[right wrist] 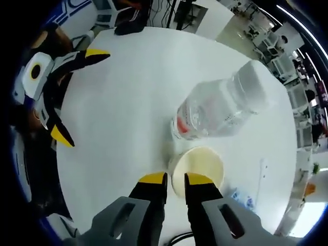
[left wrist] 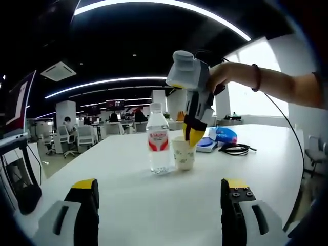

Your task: Arrange the tabletop items into an orderly group along one side of the table until the central work area is clear of visible clutter.

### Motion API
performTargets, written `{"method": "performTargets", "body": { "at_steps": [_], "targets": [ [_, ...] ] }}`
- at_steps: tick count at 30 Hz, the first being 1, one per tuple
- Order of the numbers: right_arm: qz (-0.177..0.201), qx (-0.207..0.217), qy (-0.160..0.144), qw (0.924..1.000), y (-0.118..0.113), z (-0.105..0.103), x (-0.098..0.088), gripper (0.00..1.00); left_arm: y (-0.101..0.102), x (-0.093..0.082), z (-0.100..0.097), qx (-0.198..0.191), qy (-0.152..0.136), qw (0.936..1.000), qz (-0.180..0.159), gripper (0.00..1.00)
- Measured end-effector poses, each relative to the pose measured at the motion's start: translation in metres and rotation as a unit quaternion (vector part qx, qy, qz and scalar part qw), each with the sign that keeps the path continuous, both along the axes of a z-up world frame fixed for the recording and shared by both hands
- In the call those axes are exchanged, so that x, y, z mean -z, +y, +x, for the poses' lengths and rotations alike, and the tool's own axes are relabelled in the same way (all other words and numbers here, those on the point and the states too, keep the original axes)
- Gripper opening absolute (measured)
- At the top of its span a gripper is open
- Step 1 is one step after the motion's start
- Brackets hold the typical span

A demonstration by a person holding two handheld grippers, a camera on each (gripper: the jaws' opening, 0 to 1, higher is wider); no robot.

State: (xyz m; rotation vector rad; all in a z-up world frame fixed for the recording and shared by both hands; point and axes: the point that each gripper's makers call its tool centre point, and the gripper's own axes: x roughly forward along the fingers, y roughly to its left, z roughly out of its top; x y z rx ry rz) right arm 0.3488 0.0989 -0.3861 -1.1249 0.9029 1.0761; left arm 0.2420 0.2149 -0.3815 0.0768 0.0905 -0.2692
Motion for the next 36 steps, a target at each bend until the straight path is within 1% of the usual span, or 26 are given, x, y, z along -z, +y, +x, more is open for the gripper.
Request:
{"method": "performTargets", "body": {
  "at_steps": [3, 13, 24, 31, 35, 36],
  "targets": [
    [0.008, 0.000, -0.003, 1.0000, 0.002, 0.000, -0.002, 0.15, 0.000, -0.003, -0.001, -0.001, -0.004, 1.0000, -0.001, 0.99],
    [0.028, 0.016, -0.006, 0.9995, 0.003, -0.001, -0.006, 0.16, 0.000, -0.001, -0.001, -0.002, 0.000, 1.0000, -0.006, 0.99],
    [0.039, 0.009, -0.012, 0.9991, 0.006, -0.003, -0.009, 0.19, 0.000, -0.003, 0.000, -0.001, -0.002, 1.0000, -0.006, 0.99],
    [0.039, 0.007, -0.020, 0.9990, 0.003, -0.004, -0.012, 0.20, -0.002, -0.004, 0.000, -0.001, -0.001, 1.0000, -0.005, 0.99],
    [0.050, 0.011, -0.022, 0.9985, 0.001, -0.004, -0.017, 0.20, -0.003, -0.006, 0.000, -0.001, -0.003, 1.0000, -0.004, 0.99],
    [0.053, 0.010, -0.019, 0.9984, 0.000, -0.006, -0.018, 0.20, -0.003, -0.006, -0.001, -0.001, -0.002, 1.0000, -0.005, 0.99]
  ]
}}
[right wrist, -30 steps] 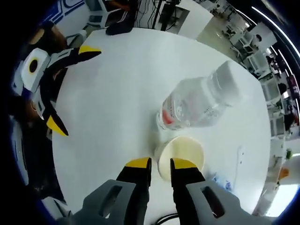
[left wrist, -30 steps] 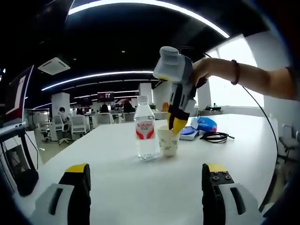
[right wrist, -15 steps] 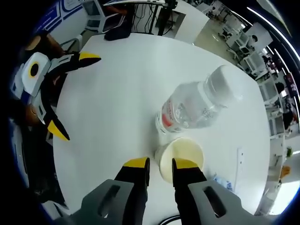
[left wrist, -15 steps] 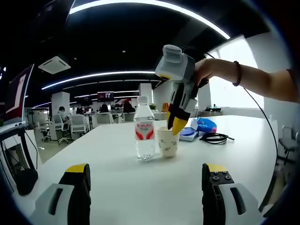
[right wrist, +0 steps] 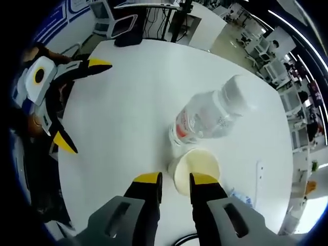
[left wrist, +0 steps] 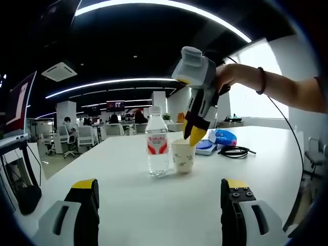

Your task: Arrange the tabletop items into an orderly group along one side of the table until the central work area is clear of visible clutter.

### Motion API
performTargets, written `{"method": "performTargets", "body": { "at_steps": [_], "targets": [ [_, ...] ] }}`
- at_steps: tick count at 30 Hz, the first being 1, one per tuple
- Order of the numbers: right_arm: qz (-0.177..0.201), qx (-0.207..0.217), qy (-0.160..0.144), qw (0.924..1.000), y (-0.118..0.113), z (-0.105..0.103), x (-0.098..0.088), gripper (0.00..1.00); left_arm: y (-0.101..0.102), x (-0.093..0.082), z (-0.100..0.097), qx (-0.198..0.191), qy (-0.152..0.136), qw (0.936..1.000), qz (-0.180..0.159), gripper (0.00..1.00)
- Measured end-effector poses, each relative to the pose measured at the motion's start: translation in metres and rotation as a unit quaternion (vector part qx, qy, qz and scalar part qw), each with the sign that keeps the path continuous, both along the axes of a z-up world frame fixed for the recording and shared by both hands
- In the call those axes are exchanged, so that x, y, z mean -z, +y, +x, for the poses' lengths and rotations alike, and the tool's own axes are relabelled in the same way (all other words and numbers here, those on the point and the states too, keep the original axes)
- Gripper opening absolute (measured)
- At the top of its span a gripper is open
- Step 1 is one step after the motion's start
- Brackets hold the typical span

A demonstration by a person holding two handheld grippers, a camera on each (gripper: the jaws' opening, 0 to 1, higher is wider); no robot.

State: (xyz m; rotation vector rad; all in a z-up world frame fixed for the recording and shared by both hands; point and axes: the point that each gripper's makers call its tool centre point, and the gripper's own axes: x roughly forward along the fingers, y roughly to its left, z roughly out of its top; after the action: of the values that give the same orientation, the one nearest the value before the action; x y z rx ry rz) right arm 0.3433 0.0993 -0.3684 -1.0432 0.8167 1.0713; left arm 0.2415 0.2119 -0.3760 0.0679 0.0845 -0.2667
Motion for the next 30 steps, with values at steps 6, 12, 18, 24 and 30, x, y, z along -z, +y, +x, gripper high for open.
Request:
{"method": "performTargets", "body": {
  "at_steps": [6, 12, 18, 24, 30],
  "targets": [
    [0.021, 0.007, 0.000, 0.9997, -0.0023, -0.0002, -0.0052, 0.24, -0.0024, -0.0012, -0.0007, 0.001, -0.001, 1.0000, -0.006, 0.98],
    [0.038, 0.013, 0.004, 0.9992, -0.0056, 0.0001, -0.0060, 0.25, -0.0052, -0.0019, 0.0002, 0.003, -0.001, 1.0000, -0.004, 0.98],
    [0.064, 0.011, 0.019, 0.9977, -0.0054, -0.0043, -0.0064, 0.31, -0.0064, -0.0012, 0.0005, 0.003, 0.001, 1.0000, -0.002, 0.98],
    [0.074, 0.015, 0.015, 0.9970, -0.0082, -0.0022, -0.0066, 0.33, -0.0075, -0.0019, 0.0018, 0.004, 0.000, 1.0000, -0.002, 0.98],
    [0.091, 0.014, 0.008, 0.9958, -0.0095, -0.0008, -0.0088, 0.36, -0.0083, -0.0008, 0.0022, 0.004, 0.003, 1.0000, 0.001, 0.99]
  ]
}}
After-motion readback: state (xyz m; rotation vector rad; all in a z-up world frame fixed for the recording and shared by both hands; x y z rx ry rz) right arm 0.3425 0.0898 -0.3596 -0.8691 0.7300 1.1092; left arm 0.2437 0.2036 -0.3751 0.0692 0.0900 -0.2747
